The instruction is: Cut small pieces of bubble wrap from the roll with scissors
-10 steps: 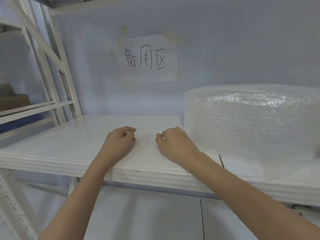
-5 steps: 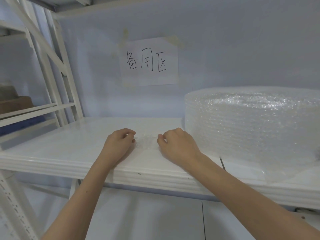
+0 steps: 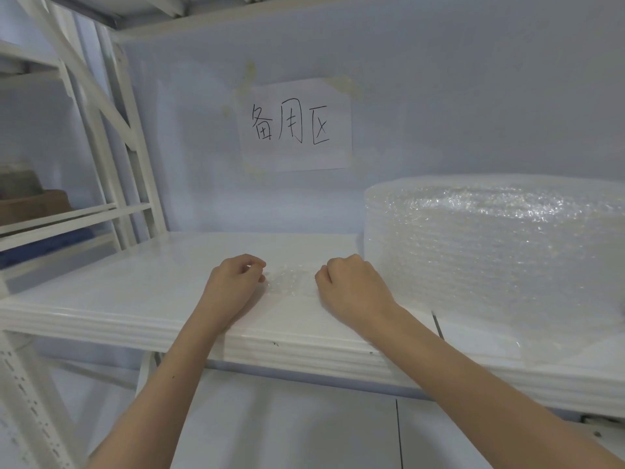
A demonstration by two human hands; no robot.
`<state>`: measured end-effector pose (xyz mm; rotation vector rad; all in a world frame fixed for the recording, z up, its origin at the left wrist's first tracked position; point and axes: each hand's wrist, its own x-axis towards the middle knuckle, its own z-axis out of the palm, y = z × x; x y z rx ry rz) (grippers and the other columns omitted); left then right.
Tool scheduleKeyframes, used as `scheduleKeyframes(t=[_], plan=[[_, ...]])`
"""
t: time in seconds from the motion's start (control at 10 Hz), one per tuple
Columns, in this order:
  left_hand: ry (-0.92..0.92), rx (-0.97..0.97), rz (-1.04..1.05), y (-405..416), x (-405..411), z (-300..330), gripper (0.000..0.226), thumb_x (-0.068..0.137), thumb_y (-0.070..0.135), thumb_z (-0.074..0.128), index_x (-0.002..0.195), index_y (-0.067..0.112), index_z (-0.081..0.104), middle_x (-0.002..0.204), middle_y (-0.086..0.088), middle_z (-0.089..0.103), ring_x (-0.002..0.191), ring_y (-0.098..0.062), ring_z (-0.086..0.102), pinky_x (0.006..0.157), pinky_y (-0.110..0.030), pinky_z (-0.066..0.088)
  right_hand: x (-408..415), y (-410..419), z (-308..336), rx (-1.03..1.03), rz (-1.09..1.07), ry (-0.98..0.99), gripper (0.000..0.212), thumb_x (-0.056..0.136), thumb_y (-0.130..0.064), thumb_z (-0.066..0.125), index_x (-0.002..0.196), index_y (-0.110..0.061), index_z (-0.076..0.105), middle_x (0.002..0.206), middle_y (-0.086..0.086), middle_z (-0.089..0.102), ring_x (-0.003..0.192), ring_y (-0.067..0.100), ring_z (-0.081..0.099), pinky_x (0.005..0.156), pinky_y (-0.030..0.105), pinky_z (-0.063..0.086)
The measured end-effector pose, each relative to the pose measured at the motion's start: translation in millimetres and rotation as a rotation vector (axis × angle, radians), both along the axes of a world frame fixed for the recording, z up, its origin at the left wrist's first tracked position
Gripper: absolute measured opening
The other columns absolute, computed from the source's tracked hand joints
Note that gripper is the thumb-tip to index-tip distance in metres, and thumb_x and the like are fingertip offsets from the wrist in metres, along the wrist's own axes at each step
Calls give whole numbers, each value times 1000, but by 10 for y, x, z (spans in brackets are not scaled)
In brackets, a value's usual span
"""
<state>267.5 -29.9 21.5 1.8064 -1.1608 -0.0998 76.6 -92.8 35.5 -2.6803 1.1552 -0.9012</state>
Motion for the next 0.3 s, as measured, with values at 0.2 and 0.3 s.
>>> scheduleKeyframes(t=[0.2, 0.3], plan=[[44, -13, 23, -14, 20, -8, 25, 96, 21, 45, 99, 23, 70, 90, 5, 72, 88, -4, 60, 67, -16, 40, 32, -45, -53, -23, 61, -26, 37, 88, -14, 40, 54, -8, 26, 55, 7, 34, 54, 26, 32, 44, 32, 17], [83, -33, 34, -17, 22, 11, 25, 96, 21, 45, 97, 23, 70, 90, 5, 72, 89, -7, 61, 68, -17, 41, 9, -73, -36, -55, 16, -37, 34, 86, -12, 41, 55, -9, 28, 54, 7, 34, 49, 22, 26, 44, 32, 17]])
